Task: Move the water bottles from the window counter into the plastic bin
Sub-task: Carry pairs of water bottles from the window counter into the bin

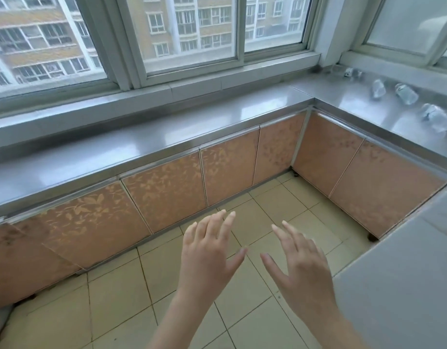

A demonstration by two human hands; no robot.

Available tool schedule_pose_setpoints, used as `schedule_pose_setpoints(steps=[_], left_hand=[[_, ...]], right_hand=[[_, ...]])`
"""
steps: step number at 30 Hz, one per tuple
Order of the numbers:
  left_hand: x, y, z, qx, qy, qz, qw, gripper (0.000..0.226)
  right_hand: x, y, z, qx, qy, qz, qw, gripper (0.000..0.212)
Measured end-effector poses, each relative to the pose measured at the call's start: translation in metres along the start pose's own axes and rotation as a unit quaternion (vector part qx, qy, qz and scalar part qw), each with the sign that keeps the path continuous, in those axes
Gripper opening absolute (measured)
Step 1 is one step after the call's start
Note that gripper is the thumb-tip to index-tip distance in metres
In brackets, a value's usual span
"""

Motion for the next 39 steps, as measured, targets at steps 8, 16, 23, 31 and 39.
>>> schedule_pose_setpoints(steps=[8,16,23,31,39], left_hand=[[0.081,0.026,0.153,0.025,0.006,-0.03,0.999,0.066],[0.153,0.046,0.323,0.106,0.024,-0.067,0.992,0.071],[0.205,0.034,0.43,0.164,0.039,-0.076,0.983,0.071],[0.284,-0.014,0.543,0.18,0.062,-0.092,0.977,0.072],[0.352,-0.083,0.659,0.182,0.081,-0.082,0.976,0.072]], right_hand=[[0.027,-0.038,0.15,0.037,-0.023,-0.014,0.999,0.06],[0.039,-0.069,0.3,0.104,-0.065,-0.049,0.991,0.063],[0.04,-0.11,0.39,0.151,-0.093,-0.078,0.981,0.064],[0.041,-0.205,0.495,0.179,-0.077,-0.079,0.978,0.062],[0.023,-0.313,0.6,0.191,-0.065,-0.083,0.976,0.062]])
Point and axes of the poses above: each hand's wrist, its own z-axis towards the middle knuckle, its own x-axis out of the palm, y = z × x, the point moved 6 cm from there along z, towards the middle knuckle, and after that the axes turned 7 degrees about x, right-handed, at the moved point
